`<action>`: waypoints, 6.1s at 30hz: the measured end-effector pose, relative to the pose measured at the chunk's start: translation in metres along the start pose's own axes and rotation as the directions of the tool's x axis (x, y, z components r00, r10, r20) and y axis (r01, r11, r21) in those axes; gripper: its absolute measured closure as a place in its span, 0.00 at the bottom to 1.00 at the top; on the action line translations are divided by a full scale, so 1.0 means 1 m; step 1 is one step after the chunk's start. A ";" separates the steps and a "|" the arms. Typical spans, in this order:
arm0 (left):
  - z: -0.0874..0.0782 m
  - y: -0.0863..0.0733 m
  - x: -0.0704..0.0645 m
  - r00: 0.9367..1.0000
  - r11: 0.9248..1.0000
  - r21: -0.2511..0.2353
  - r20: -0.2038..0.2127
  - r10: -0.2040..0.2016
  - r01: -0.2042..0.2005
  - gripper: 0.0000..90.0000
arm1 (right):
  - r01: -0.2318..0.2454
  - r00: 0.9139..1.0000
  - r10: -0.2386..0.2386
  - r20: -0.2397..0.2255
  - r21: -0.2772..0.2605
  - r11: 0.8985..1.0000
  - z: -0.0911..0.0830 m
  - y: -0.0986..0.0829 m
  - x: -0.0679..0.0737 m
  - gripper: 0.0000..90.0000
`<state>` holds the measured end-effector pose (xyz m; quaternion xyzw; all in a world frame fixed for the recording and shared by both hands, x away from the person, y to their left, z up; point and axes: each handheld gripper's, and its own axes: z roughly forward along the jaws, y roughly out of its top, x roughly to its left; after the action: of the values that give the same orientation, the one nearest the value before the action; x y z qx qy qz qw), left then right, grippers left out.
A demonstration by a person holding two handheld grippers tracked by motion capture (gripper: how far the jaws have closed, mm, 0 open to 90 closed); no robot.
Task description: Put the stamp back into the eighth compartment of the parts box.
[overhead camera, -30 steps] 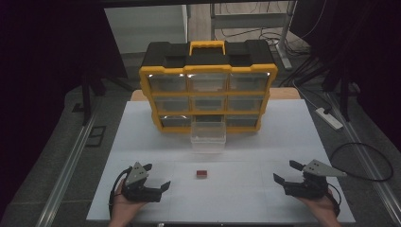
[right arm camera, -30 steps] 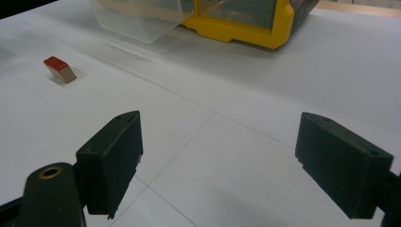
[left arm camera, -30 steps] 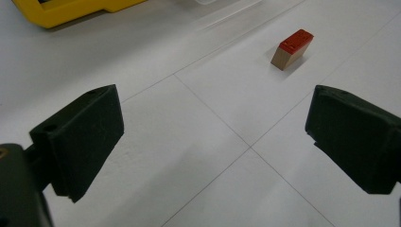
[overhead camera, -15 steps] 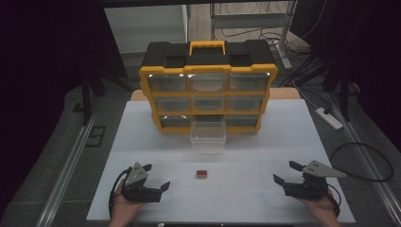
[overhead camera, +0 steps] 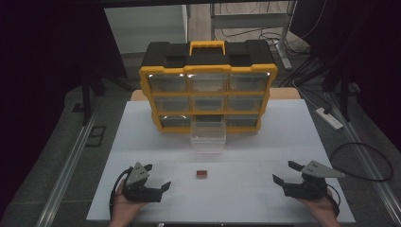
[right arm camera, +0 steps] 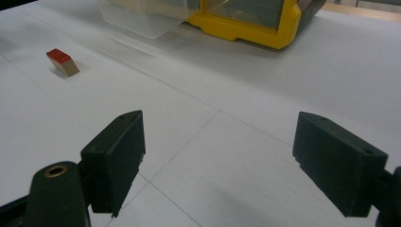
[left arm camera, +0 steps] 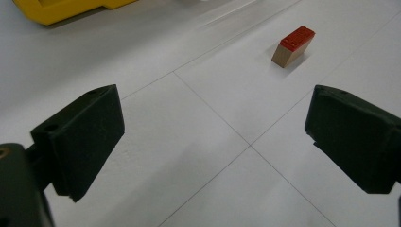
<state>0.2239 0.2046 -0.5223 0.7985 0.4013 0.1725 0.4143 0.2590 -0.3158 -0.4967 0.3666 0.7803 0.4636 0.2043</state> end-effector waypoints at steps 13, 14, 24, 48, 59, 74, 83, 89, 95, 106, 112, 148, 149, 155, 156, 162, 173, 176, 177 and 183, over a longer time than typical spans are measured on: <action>0.001 0.006 -0.004 1.000 1.000 0.003 0.002 0.022 -0.022 0.07 | 0.027 1.000 -0.027 -0.002 0.011 1.000 0.002 0.000 0.001 0.21; 0.001 0.007 -0.004 1.000 1.000 0.004 0.003 0.022 -0.022 0.07 | 0.027 1.000 -0.027 -0.002 0.012 1.000 0.002 0.000 0.001 0.21; 0.006 0.015 -0.009 0.999 0.999 0.002 0.020 0.040 -0.040 0.07 | 0.027 1.000 -0.027 0.001 0.013 1.000 0.003 0.000 0.001 0.21; 0.023 0.040 -0.025 0.986 0.989 0.029 0.085 0.145 -0.148 0.07 | 0.045 0.999 -0.045 0.009 0.023 0.999 0.005 -0.001 0.002 0.21; 0.033 0.050 -0.031 0.978 0.982 0.052 0.110 0.177 -0.184 0.08 | 0.050 0.999 -0.050 0.011 0.024 0.998 0.005 -0.001 0.002 0.21; 0.051 0.063 -0.038 0.965 0.970 0.081 0.153 0.214 -0.228 0.08 | 0.054 0.998 -0.055 0.010 0.027 0.998 0.006 -0.001 0.002 0.21; 0.065 0.071 -0.042 0.954 0.960 0.115 0.191 0.232 -0.256 0.09 | 0.050 0.999 -0.051 0.011 0.028 0.998 0.005 -0.001 0.002 0.21; 0.074 0.072 -0.040 0.948 0.953 0.148 0.220 0.230 -0.266 0.10 | 0.050 0.999 -0.050 0.013 0.028 0.998 0.005 -0.001 0.001 0.21; 0.082 0.075 -0.041 0.942 0.943 0.172 0.231 0.242 -0.285 0.10 | 0.050 0.999 -0.050 0.013 0.029 0.998 0.005 -0.001 0.001 0.21; 0.099 0.081 -0.045 0.924 0.922 0.203 0.267 0.272 -0.330 0.14 | 0.048 0.999 -0.049 0.016 0.033 0.998 0.005 -0.001 0.001 0.21; 0.107 0.084 -0.047 0.915 0.910 0.219 0.285 0.285 -0.352 0.20 | 0.049 0.999 -0.049 0.016 0.035 0.998 0.006 -0.001 0.001 0.21; 0.101 0.086 -0.048 0.882 0.869 0.235 0.305 0.358 -0.435 0.83 | 0.051 0.999 -0.052 0.013 0.029 0.998 0.005 -0.001 0.002 0.21; 0.101 0.086 -0.048 0.882 0.869 0.235 0.305 0.358 -0.435 0.83 | 0.051 0.999 -0.052 0.013 0.029 0.998 0.005 -0.001 0.002 0.21; 0.095 0.087 -0.048 0.888 0.881 0.213 0.293 0.356 -0.423 0.83 | 0.053 0.998 -0.053 0.014 0.026 0.998 0.005 -0.001 0.002 0.21; 0.094 0.088 -0.047 0.888 0.883 0.209 0.293 0.353 -0.420 0.83 | 0.054 0.998 -0.054 0.015 0.025 0.998 0.005 -0.001 0.002 0.21; 0.089 0.090 -0.044 0.895 0.897 0.186 0.286 0.342 -0.402 0.83 | 0.058 0.998 -0.058 0.016 0.028 0.998 0.005 -0.001 0.002 0.21; 0.075 0.095 -0.039 0.908 0.919 0.128 0.256 0.332 -0.372 0.83 | 0.057 0.998 -0.057 0.016 0.026 0.998 0.005 -0.001 0.002 0.21; 0.072 0.096 -0.038 0.910 0.923 0.116 0.251 0.329 -0.366 0.83 | 0.055 0.998 -0.056 0.017 0.025 0.998 0.005 0.000 0.002 0.21; 0.071 0.097 -0.038 0.912 0.924 0.115 0.248 0.328 -0.364 0.83 | 0.056 0.998 -0.056 0.017 0.025 0.998 0.004 0.000 0.002 0.21; 0.065 0.100 -0.038 0.912 0.931 0.083 0.247 0.326 -0.355 0.83 | 0.060 0.998 -0.061 0.020 0.028 0.998 0.005 -0.001 0.002 0.21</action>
<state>0.2894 0.1075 -0.4786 0.8952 0.2153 0.1234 0.3701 0.2604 -0.3115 -0.4994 0.3502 0.7951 0.4428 0.2214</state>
